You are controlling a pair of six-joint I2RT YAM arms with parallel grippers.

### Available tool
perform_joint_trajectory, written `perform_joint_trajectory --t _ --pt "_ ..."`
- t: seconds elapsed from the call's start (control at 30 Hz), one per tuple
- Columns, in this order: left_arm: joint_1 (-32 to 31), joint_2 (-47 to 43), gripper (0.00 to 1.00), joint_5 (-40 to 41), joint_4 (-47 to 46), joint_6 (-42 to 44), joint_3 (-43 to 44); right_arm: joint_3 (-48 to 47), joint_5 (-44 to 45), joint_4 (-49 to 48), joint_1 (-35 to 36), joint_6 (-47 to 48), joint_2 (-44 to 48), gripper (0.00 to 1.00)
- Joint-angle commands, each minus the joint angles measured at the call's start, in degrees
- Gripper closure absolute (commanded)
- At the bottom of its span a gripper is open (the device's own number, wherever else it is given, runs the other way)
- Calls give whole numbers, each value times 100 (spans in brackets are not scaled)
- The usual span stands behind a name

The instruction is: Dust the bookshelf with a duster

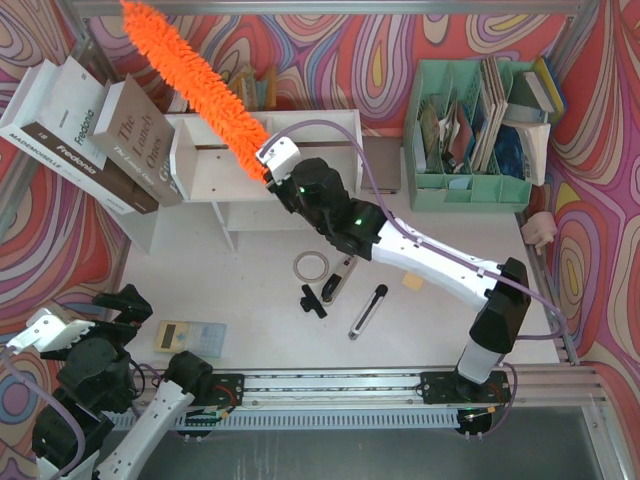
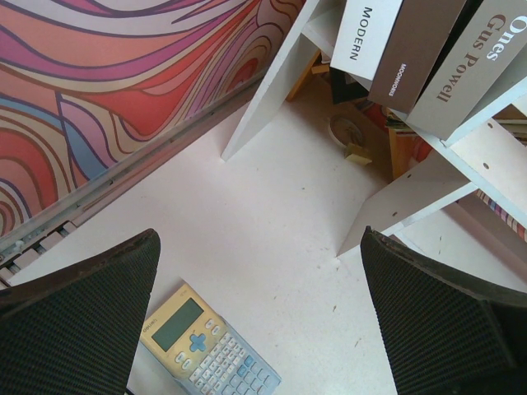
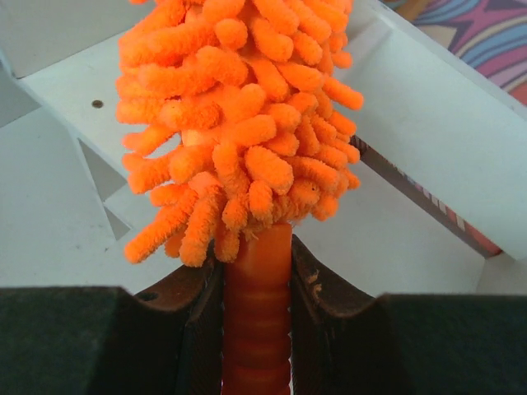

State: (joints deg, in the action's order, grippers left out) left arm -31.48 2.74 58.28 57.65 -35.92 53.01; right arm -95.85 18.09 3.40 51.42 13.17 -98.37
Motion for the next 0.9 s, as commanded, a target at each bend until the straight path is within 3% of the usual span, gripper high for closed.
perform_joint_trajectory --t 0.0,0.43,0.87 --pt "20 -35 2 -38 -52 89 -57 -180 75 -248 -36 -629 161 100" --pt "15 -24 2 -36 -52 85 -64 1402 300 -1104 1077 -1572 1425 100" --pt "14 11 2 -33 -35 73 -59 2498 -51 -1500 1461 -3174 1649 100"
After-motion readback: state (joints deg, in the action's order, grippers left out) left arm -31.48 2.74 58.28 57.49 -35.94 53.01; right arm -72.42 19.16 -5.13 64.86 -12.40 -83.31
